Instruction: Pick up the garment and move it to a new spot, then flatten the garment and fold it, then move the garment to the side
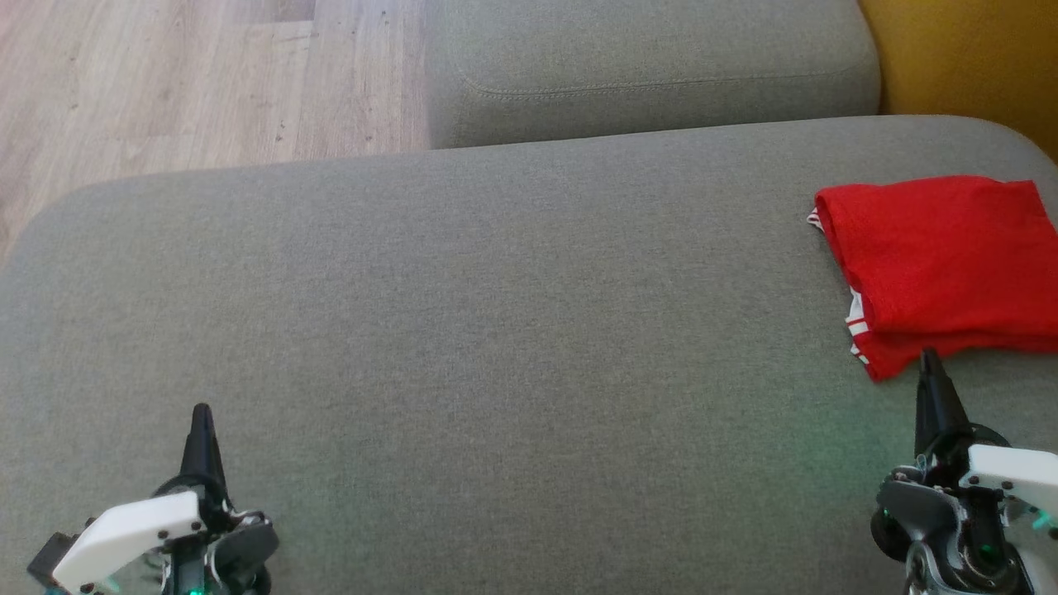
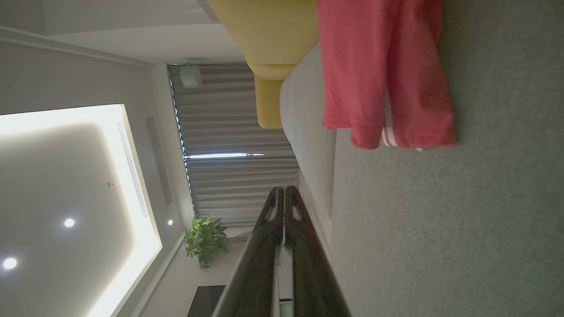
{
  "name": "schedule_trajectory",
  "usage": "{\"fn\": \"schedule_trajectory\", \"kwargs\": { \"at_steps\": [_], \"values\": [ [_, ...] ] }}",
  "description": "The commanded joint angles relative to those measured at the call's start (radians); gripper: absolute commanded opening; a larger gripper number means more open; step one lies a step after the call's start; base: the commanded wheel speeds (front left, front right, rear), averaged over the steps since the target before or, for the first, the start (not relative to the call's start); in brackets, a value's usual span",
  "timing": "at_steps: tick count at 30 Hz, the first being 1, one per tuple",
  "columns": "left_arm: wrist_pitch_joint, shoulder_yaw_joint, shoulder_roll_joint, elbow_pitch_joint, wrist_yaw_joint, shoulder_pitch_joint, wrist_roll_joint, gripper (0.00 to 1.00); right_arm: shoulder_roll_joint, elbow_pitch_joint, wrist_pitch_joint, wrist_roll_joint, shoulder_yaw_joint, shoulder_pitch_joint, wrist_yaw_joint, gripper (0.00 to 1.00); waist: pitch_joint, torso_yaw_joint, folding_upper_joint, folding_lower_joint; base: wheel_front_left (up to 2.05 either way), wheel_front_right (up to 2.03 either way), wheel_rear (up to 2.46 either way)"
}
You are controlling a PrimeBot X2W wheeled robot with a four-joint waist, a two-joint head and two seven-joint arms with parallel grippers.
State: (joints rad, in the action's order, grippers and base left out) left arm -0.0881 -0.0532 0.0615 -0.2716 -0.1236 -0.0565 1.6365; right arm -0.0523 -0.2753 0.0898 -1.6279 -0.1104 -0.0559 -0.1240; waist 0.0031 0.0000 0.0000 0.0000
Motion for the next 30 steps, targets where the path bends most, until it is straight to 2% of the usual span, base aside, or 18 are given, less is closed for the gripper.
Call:
{"fn": "schedule_trajectory", "kwargs": {
  "at_steps": [1, 30],
  "values": [
    [-0.005, -0.035, 0.007, 0.028, -0.007, -0.049, -0.007, 0.00, -0.012, 0.032, 0.008, 0.003, 0.016, -0.050, -0.007, 0.00, 0.000, 0.000, 0.0000, 0.0000, 0.00, 0.00, 0.00],
    [-0.011, -0.043, 0.002, 0.027, -0.007, -0.050, -0.013, 0.00, -0.008, 0.031, 0.013, 0.008, 0.010, -0.051, -0.007, 0.00, 0.000, 0.000, 0.0000, 0.0000, 0.00, 0.00, 0.00]
  ]
}}
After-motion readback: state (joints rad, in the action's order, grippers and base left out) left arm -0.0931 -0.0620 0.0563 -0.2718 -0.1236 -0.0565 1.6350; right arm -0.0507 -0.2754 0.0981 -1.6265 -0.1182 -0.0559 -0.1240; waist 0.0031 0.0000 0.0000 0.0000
